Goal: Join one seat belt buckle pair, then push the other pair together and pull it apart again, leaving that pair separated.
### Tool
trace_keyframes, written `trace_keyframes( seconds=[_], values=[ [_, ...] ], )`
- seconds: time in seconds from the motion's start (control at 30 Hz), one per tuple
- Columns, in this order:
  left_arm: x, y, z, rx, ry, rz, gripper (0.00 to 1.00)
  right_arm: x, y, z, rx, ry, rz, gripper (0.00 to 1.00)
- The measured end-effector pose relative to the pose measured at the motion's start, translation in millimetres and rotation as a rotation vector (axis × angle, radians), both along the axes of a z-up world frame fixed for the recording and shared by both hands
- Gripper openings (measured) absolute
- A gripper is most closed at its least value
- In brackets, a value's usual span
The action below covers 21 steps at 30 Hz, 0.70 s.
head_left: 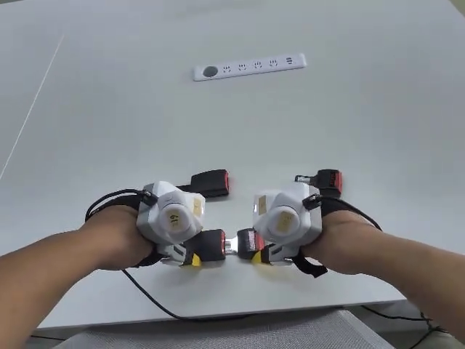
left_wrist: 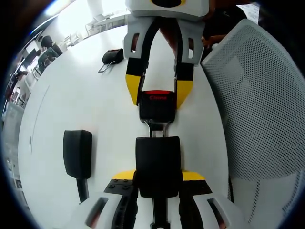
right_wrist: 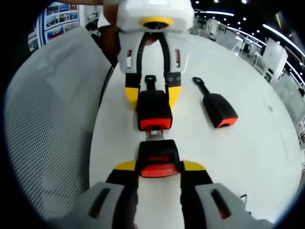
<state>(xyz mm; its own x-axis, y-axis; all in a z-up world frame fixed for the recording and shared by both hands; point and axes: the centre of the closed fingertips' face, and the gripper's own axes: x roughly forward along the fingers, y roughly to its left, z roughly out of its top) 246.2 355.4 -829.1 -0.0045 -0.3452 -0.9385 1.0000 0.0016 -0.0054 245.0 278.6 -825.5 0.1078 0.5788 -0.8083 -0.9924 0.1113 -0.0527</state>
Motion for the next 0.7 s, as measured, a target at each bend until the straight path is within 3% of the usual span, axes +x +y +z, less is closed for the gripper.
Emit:
trace_keyframes(
  seconds=[0.63, 0.7],
  values=[
    [1.0, 1.1, 0.2, 0.007, -0.010, -0.030, 0.32, 2.2, 20.6, -0.5, 0.010, 0.003, -0.002, 0.31],
    [0.5, -0.3, -0.4, -0.001, -0.005, -0.024, 0.32, 1.2, 24.7, 5.5, 0.009, -0.009, 0.002, 0.31]
  ],
)
